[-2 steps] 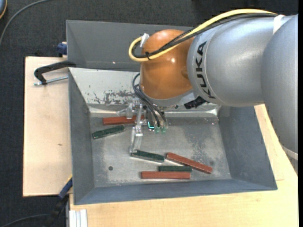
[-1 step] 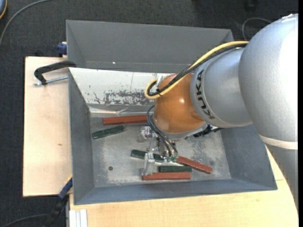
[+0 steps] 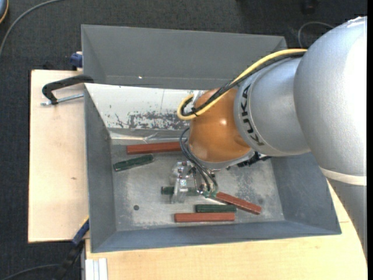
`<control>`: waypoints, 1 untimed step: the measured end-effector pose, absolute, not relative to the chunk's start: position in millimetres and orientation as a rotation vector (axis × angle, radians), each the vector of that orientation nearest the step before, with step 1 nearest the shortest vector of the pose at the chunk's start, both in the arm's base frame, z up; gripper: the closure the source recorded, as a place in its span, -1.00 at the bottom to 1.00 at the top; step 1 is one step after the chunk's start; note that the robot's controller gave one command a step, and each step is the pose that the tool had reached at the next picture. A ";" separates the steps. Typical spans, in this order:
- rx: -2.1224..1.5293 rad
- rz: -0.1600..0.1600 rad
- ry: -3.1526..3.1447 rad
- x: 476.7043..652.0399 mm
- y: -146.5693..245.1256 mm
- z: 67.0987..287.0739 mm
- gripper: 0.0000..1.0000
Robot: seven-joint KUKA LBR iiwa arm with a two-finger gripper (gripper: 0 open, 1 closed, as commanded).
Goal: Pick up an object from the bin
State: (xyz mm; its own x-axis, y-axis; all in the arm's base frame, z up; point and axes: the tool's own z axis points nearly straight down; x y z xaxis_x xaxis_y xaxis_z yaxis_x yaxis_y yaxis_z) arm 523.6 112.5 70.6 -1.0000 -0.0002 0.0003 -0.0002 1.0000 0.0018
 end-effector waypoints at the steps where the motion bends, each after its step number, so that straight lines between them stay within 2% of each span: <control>1: -0.187 -0.008 -3.148 502.6 118.1 218.4 1.00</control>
Offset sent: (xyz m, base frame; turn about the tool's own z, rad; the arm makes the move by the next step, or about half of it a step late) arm -0.0228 0.0040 0.1422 0.1205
